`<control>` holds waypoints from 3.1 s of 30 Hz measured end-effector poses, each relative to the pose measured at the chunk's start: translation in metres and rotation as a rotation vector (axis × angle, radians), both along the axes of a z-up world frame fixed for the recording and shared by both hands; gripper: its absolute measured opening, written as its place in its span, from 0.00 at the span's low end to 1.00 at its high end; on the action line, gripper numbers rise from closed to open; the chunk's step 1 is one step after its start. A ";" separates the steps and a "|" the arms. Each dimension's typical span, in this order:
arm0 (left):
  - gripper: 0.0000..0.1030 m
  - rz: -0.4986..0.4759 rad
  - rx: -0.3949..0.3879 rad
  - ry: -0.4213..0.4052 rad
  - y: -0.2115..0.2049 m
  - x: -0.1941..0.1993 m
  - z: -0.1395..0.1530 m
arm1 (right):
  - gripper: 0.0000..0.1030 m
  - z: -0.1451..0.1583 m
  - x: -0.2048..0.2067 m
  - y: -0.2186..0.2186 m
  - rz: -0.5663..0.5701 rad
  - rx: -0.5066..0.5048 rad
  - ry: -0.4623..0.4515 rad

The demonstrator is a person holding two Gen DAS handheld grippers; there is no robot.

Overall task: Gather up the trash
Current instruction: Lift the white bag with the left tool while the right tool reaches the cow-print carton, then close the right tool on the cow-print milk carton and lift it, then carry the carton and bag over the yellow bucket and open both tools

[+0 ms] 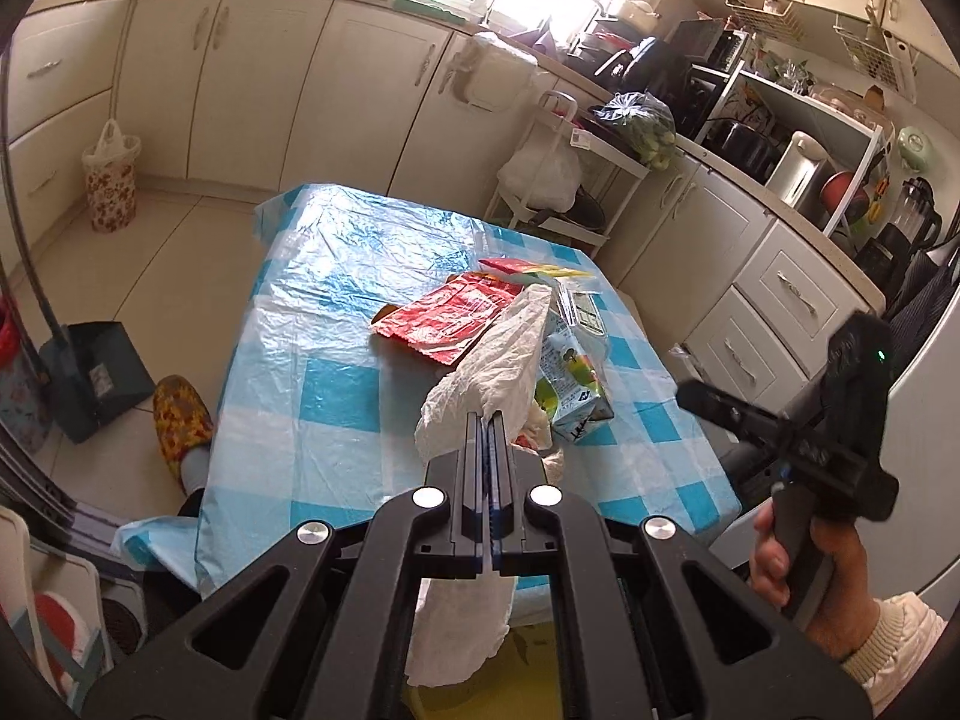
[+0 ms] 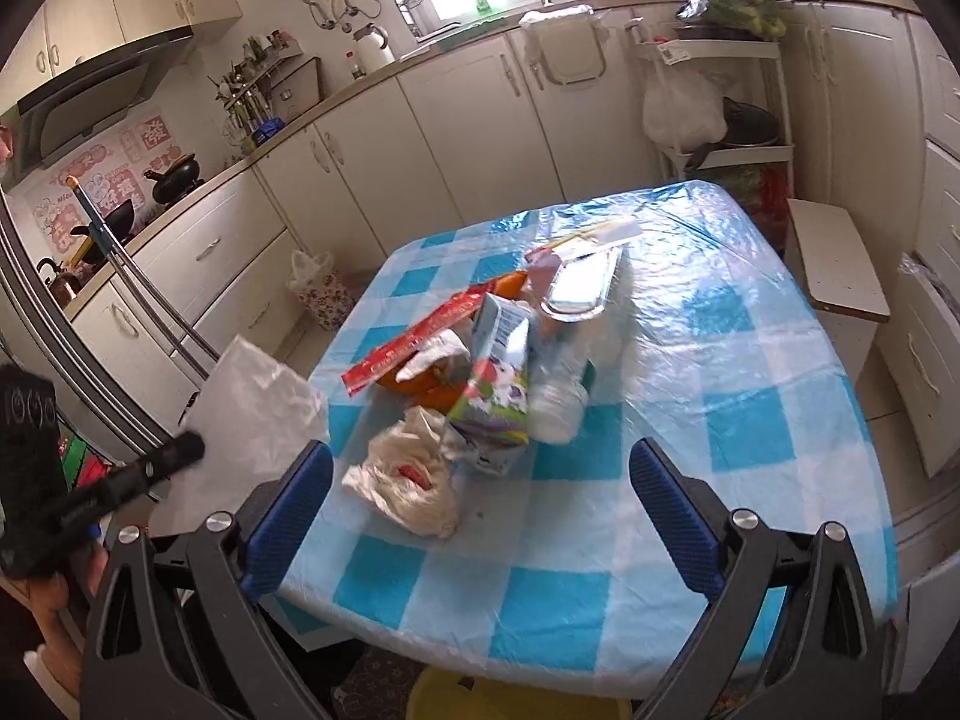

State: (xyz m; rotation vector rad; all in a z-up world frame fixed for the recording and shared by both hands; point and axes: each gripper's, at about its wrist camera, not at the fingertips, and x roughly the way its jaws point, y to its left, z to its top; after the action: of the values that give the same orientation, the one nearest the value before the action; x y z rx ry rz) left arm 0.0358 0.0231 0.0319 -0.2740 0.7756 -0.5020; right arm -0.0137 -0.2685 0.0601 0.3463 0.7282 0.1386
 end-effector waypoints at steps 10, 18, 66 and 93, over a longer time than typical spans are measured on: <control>0.02 0.014 -0.060 0.041 0.015 0.002 -0.023 | 0.59 -0.028 0.084 0.011 0.049 -0.071 0.203; 0.02 0.026 -0.086 0.048 0.019 0.004 -0.025 | 0.31 -0.051 0.094 0.024 0.079 -0.077 0.255; 0.02 0.005 0.115 -0.150 -0.046 -0.086 0.049 | 0.33 -0.064 -0.050 -0.040 -0.120 -0.082 0.119; 0.02 -0.066 0.128 -0.202 -0.057 -0.153 0.063 | 0.33 -0.034 -0.141 0.019 0.085 0.000 -0.019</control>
State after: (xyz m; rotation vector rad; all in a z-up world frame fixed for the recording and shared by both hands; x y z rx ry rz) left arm -0.1177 -0.0335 0.0954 -0.0774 0.6184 -0.5310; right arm -0.1547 -0.2499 0.0264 0.3136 0.7247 0.2219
